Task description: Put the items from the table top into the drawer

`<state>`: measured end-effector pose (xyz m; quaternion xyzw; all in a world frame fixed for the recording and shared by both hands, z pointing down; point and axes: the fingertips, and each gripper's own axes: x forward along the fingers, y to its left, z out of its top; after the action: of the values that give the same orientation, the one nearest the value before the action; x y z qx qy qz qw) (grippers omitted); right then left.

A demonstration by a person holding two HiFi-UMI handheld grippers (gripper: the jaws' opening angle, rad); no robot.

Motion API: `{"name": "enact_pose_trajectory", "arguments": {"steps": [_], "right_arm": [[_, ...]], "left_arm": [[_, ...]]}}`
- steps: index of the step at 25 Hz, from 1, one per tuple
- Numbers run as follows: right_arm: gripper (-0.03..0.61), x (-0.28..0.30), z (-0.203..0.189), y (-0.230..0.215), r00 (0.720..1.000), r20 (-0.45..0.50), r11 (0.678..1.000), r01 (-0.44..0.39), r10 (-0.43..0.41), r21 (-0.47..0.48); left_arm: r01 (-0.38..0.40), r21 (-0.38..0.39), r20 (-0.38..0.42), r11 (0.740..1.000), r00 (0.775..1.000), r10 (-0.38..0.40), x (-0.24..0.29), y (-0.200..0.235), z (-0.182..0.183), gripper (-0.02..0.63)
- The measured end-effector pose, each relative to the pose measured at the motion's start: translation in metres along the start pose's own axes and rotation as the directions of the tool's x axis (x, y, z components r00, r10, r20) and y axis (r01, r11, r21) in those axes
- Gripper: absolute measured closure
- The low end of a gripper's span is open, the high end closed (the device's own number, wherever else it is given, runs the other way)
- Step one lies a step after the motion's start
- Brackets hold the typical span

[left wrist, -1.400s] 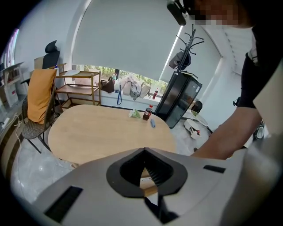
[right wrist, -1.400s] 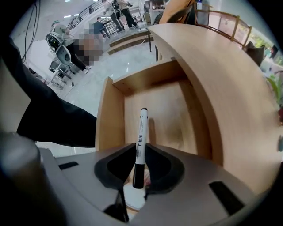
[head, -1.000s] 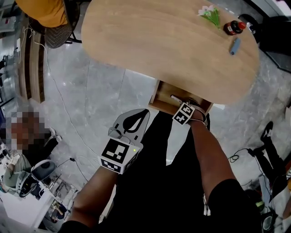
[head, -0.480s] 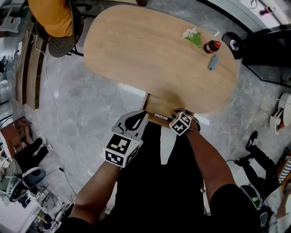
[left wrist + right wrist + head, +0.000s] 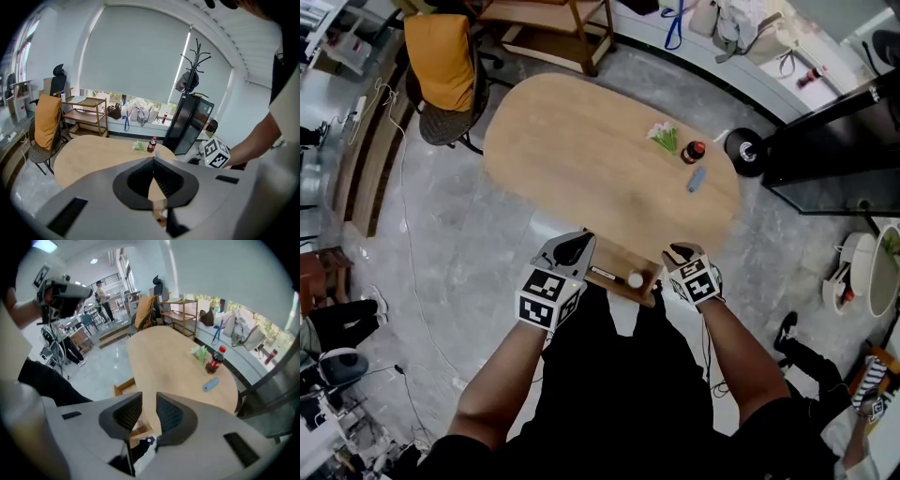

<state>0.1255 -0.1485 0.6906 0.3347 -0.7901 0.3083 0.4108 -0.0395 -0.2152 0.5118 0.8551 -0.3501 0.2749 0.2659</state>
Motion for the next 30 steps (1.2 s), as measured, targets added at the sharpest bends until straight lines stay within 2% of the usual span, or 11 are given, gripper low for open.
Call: {"name": "enact_pose_trajectory", "arguments": {"steps": [3, 6, 9, 14, 17, 21, 26, 30], "right_arm": [[0.494, -0.058, 0.039, -0.009, 0.989, 0.143, 0.999, 0.015, -0.022, 0.051], [0.494, -0.118, 0.073, -0.009, 0.962, 0.273, 0.997, 0.0, -0.021, 0.078], [0.494, -0.165, 0.1, -0.006, 0.928, 0.373, 0.998, -0.026, 0.001, 0.062], [0.494, -0.231, 0.118, 0.013, 0.874, 0.484, 0.998, -0.057, 0.051, -0.004], [0.494, -0.257, 0.126, 0.025, 0.848, 0.523, 0.996, -0.063, 0.085, -0.06], [0.494, -0.272, 0.127, 0.039, 0.842, 0.528, 0.99, -0.044, 0.109, -0.134], [0.499, -0.287, 0.127, 0.055, 0.832, 0.549, 0.991, -0.015, 0.086, -0.133], [0.5, -0.287, 0.124, 0.079, 0.84, 0.54, 0.994, -0.002, 0.059, -0.107]], "left_arm": [[-0.009, 0.021, 0.024, 1.0, 1.0, 0.009, -0.005, -0.016, 0.018, 0.612], [-0.031, 0.005, 0.066, 1.0, 0.997, 0.03, -0.01, -0.032, 0.038, 0.612], [-0.054, -0.011, 0.119, 0.998, 0.991, 0.055, -0.017, -0.05, 0.057, 0.612], [-0.083, -0.015, 0.19, 0.996, 0.978, 0.085, -0.042, -0.09, 0.066, 0.612], [-0.121, -0.029, 0.239, 0.992, 0.963, 0.125, -0.06, -0.103, 0.066, 0.612], [-0.143, -0.021, 0.259, 0.99, 0.955, 0.143, -0.079, -0.118, 0.059, 0.612], [-0.134, 0.004, 0.288, 0.991, 0.949, 0.127, -0.106, -0.127, 0.057, 0.612], [-0.118, 0.006, 0.307, 0.993, 0.945, 0.111, -0.134, -0.124, 0.053, 0.612]]}}
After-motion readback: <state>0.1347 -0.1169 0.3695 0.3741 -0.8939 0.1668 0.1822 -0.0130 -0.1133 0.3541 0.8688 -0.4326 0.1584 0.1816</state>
